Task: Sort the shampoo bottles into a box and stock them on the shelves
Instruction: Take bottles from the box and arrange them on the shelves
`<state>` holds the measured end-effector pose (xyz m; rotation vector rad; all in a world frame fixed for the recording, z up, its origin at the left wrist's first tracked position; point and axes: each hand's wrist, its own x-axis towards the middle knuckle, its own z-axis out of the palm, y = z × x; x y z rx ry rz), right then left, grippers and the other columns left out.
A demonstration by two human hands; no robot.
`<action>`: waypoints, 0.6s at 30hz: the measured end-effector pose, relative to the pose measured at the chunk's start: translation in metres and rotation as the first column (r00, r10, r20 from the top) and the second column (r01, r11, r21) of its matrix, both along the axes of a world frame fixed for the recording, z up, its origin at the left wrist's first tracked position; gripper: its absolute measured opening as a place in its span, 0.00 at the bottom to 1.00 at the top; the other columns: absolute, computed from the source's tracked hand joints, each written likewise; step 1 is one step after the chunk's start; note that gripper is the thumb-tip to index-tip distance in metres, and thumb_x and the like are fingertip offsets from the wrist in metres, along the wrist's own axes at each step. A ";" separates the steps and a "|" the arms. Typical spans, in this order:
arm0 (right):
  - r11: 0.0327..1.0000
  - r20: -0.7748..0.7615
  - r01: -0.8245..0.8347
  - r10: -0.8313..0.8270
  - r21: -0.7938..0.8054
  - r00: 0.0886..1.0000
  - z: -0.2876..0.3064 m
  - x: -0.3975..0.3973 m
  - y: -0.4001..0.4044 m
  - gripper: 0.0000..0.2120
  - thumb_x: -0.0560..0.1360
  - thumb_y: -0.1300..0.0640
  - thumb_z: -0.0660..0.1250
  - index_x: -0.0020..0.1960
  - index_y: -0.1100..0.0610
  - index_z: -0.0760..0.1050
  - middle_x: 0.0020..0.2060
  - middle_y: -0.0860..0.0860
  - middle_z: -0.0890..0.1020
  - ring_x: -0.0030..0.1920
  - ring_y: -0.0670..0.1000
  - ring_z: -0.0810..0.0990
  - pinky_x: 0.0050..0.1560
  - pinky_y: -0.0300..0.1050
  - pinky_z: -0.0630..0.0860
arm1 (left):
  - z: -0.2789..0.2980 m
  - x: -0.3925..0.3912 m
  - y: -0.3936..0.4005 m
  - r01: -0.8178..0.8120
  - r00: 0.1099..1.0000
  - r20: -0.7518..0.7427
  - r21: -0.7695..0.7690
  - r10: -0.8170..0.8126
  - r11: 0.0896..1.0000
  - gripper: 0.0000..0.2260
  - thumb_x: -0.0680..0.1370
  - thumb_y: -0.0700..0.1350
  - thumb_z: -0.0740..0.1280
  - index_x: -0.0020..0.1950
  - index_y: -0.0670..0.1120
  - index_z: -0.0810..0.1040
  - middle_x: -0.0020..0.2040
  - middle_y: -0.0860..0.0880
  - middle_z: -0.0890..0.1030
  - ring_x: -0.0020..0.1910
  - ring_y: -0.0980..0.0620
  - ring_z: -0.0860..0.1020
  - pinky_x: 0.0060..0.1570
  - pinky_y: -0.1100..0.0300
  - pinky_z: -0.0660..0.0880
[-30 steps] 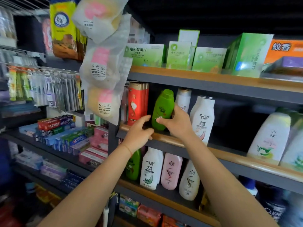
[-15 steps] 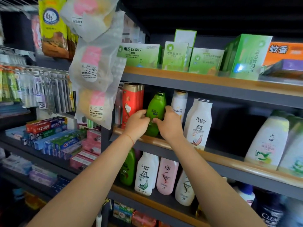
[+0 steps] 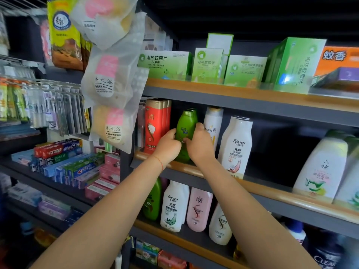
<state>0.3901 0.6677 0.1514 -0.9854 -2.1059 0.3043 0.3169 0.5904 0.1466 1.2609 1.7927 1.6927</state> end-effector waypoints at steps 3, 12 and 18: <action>1.000 0.004 0.003 -0.003 0.005 1.000 0.001 0.002 0.000 0.17 0.78 0.59 0.68 0.64 0.63 0.67 0.54 0.61 0.80 0.54 0.61 0.80 0.46 0.49 0.73 | 0.000 0.001 -0.003 0.014 1.000 -0.006 0.022 -0.014 1.000 0.26 0.77 0.27 0.55 0.73 0.45 0.70 0.46 0.58 0.74 0.41 0.64 0.70 0.42 0.68 0.71; 0.951 -0.341 -0.180 0.262 0.253 0.903 -0.027 0.029 -0.043 0.07 0.78 0.60 0.67 0.57 0.57 0.79 0.47 0.50 0.84 0.42 0.51 0.83 0.47 0.45 0.79 | -0.068 -0.007 -0.068 -0.090 0.994 -0.041 0.278 0.105 0.956 0.13 0.80 0.38 0.66 0.62 0.52 0.80 0.51 0.51 0.84 0.46 0.53 0.82 0.47 0.59 0.81; 0.752 -0.306 -0.600 0.524 -0.271 0.795 -0.135 -0.027 -0.096 0.06 0.79 0.59 0.67 0.43 0.53 0.77 0.29 0.49 0.79 0.26 0.52 0.78 0.29 0.44 0.76 | -0.203 -0.067 -0.149 -0.356 0.920 0.163 -0.035 0.357 0.934 0.09 0.82 0.41 0.64 0.48 0.51 0.82 0.41 0.50 0.84 0.35 0.56 0.81 0.37 0.64 0.76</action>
